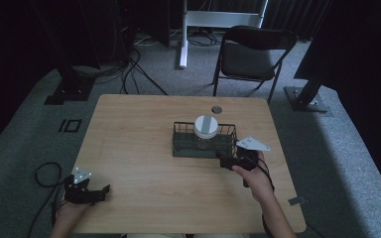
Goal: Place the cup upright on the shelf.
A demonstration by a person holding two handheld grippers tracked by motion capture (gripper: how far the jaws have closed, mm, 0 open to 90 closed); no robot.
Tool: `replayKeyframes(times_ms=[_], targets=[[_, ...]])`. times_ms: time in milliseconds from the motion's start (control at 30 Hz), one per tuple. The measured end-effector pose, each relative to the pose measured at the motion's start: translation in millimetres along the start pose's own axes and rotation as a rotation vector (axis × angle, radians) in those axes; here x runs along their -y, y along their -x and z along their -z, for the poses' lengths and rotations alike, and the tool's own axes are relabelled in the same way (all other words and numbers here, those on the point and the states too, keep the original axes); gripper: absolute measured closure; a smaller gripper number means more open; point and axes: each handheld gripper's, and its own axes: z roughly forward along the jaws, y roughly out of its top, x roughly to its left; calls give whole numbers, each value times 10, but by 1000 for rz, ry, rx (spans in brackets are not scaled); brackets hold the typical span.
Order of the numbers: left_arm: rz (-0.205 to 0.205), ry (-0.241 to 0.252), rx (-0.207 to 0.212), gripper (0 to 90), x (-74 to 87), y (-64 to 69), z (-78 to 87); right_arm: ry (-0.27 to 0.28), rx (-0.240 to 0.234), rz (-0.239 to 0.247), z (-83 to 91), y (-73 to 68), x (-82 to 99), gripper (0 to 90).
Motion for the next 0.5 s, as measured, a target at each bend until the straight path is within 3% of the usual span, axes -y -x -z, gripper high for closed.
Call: replayKeyframes(times_ms=[500], targets=[[0,0,0,6,0,0,0,-22,36,-15,151,157,288,129]])
